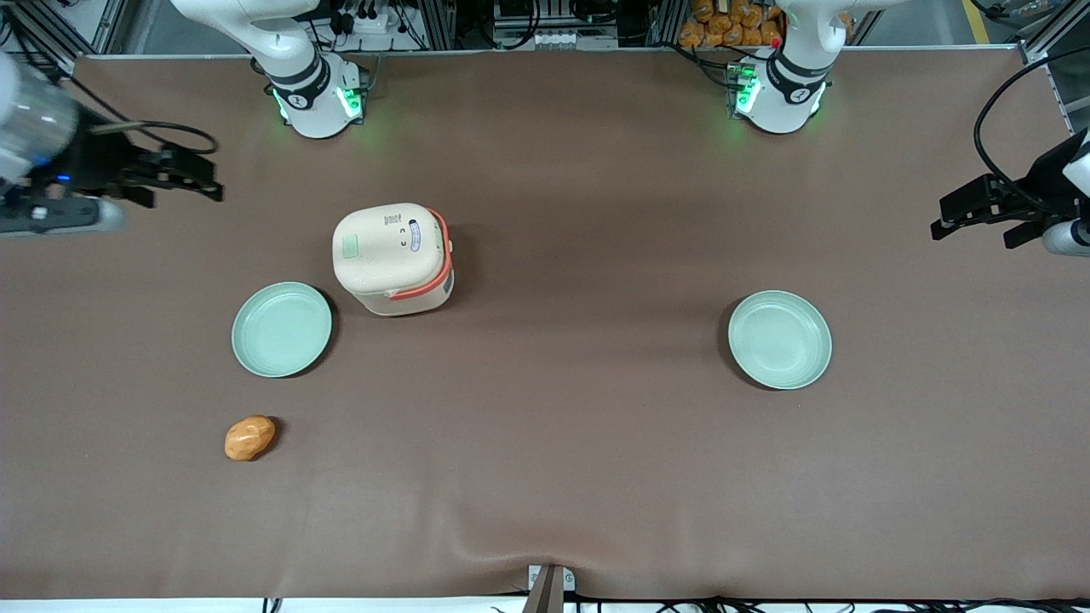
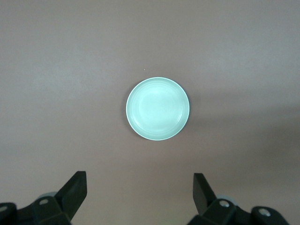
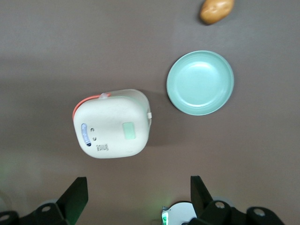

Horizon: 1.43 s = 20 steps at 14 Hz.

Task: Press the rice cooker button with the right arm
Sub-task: 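Move the right gripper over to the rice cooker's green button panel, then press the right gripper's closed fingertips down on the green lid button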

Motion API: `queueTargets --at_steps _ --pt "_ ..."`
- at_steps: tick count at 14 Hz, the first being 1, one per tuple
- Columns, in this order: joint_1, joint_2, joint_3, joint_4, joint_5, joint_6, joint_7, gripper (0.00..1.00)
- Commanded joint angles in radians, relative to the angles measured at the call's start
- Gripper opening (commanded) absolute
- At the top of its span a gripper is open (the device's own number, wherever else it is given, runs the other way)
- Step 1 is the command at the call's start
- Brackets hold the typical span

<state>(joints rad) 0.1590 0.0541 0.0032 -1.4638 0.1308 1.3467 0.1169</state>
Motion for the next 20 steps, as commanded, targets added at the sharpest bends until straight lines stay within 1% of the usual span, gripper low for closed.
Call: queueTargets --at_steps 1,2,4,5,9,12,15,20 --pt "0.057 -0.002 -0.006 -0.081 0.010 0.070 0.023 0.56" --pt "0.072 0.000 -0.006 -0.114 0.010 0.103 0.023 0.46" --pt "0.092 0.007 -0.005 -0.170 0.010 0.141 0.021 0.20" --pt "0.102 0.007 -0.005 -0.203 0.010 0.156 0.023 0.09" --pt "0.112 0.009 -0.002 -0.334 0.010 0.215 0.021 0.03" --pt "0.119 0.016 0.017 -0.398 0.010 0.281 0.021 0.00" --pt "0.120 0.043 0.024 -0.435 0.010 0.321 0.020 0.00" --pt "0.126 0.085 0.024 -0.474 0.012 0.324 0.020 0.00"
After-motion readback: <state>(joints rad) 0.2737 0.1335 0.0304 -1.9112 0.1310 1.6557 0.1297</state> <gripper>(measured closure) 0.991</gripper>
